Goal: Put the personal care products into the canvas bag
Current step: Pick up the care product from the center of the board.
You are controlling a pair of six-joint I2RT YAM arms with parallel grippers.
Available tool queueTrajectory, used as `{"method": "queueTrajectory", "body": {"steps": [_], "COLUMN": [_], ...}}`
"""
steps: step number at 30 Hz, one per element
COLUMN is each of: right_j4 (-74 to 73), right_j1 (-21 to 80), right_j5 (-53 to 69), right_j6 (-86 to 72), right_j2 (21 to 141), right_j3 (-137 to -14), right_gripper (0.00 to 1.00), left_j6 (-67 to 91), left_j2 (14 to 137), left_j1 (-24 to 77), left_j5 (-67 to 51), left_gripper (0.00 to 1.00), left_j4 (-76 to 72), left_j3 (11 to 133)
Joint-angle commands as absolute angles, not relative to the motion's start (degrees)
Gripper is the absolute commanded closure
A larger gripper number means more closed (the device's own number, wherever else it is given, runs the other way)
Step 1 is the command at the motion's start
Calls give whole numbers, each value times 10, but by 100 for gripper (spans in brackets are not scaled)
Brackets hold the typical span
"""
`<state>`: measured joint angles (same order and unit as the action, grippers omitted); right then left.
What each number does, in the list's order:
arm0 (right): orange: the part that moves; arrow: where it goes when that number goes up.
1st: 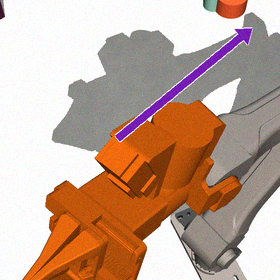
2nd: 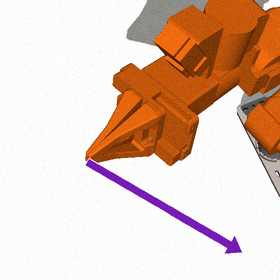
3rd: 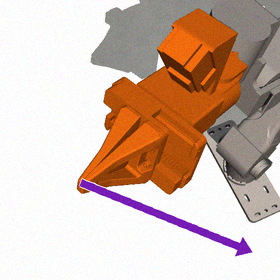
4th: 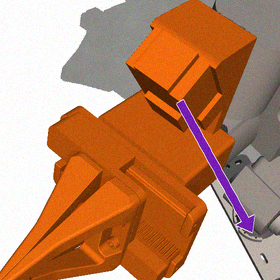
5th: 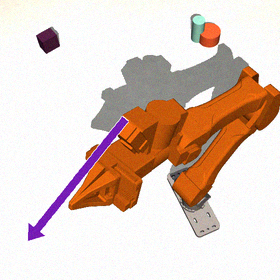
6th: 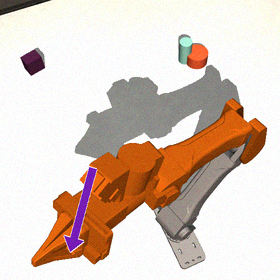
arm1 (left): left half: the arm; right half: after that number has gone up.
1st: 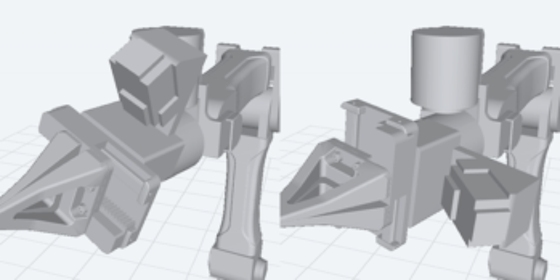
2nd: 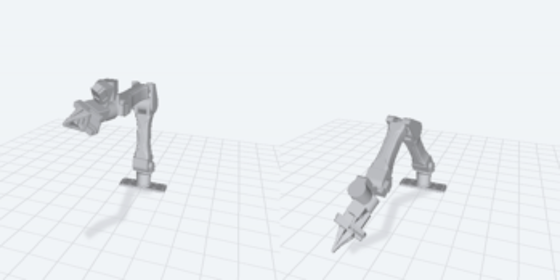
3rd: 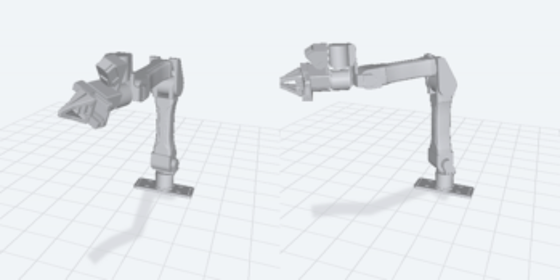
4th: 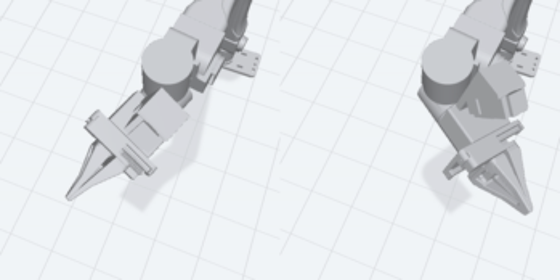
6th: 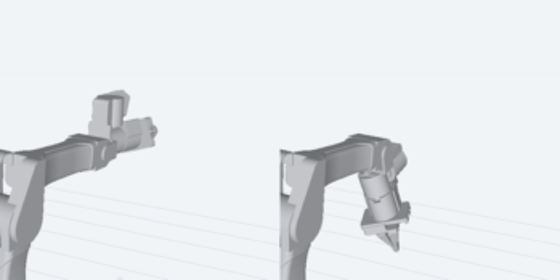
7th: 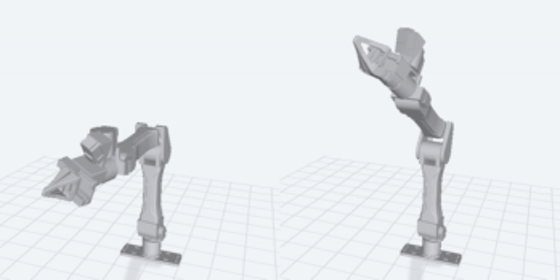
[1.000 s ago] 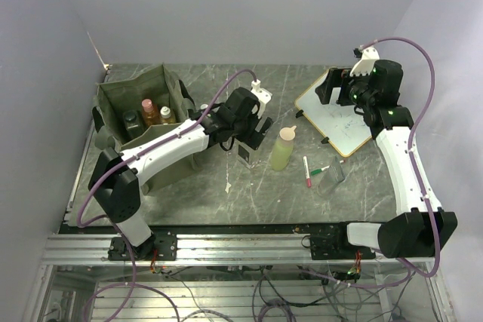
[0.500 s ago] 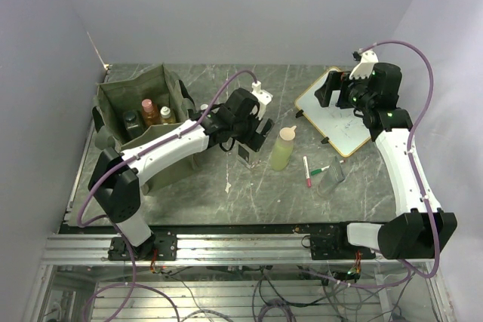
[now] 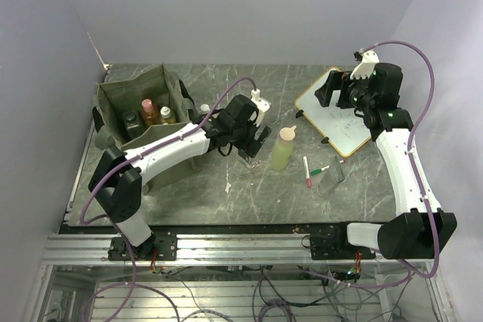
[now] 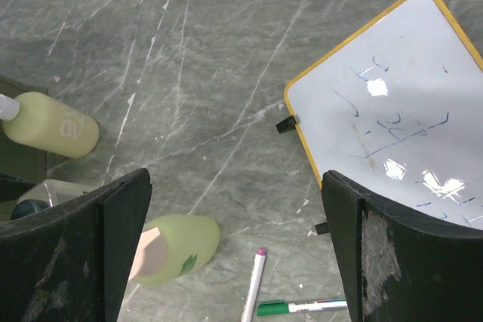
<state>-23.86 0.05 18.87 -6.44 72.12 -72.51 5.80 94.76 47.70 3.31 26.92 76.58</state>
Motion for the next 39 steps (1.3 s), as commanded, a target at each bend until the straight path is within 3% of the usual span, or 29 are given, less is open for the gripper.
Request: {"method": "queueTrajectory", "body": {"steps": [1,9,13,21,30,39], "right_j4": [-229,-228,-227,-228,-229,-231], "right_j1": [-4,-5,-9,-11,-11,-11], "right_j5": [198,196,197,196,199,200], "right_j6": [-69,-68,-68,-66,-64,-57], "right_j2": [715,710,707,708,716,734], "right_j3": [-723,-716,-712,-714,-723,-743], "right_gripper": [5,5,5,5,6,7], "left_j6": [54,57,58,33,-92,-213], "left_j2": [961,985,987,966,933,906], "left_j1": [474,474,474,474,473,445], "left_j5": [35,40,38,17,-51,-142], "left_gripper": [0,0,5,35,92,93], "left_j4": [242,239,238,238,242,319], "left_j3": [774,805,808,808,833,901]}}
